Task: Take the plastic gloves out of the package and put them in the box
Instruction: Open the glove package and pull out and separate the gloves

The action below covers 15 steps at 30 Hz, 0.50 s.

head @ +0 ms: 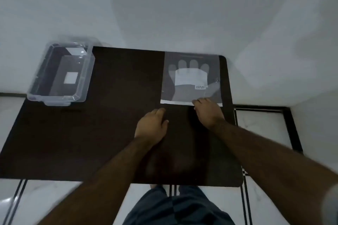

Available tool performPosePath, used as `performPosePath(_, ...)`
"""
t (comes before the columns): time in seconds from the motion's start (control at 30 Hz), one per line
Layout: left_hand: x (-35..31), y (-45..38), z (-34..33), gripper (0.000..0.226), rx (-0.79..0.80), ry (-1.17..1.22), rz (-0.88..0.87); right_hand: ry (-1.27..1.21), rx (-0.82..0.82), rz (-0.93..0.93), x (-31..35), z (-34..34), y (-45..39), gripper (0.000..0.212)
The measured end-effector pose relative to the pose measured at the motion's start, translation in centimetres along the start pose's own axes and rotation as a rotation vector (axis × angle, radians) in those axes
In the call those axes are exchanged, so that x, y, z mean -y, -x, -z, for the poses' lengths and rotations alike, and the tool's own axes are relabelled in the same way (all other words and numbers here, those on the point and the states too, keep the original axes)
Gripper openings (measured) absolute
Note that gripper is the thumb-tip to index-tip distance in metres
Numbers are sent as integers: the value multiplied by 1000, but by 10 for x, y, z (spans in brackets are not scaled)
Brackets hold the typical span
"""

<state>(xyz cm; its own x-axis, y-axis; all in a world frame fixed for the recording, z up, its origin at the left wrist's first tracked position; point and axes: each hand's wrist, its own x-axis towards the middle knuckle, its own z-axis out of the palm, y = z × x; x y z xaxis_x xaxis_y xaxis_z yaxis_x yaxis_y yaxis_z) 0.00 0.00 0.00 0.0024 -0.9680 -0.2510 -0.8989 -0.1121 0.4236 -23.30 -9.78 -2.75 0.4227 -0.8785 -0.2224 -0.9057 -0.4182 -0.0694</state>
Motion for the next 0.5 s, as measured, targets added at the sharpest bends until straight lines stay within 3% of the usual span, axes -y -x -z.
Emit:
performPosePath(0.17, -29, -18, -16, 51, -28, 55, 30, 44, 95, 112, -12, 5, -27, 31)
performPosePath(0.5, -47, -44, -29, 50, -20, 73, 107, -35, 127, 209, -31, 10, -45, 28)
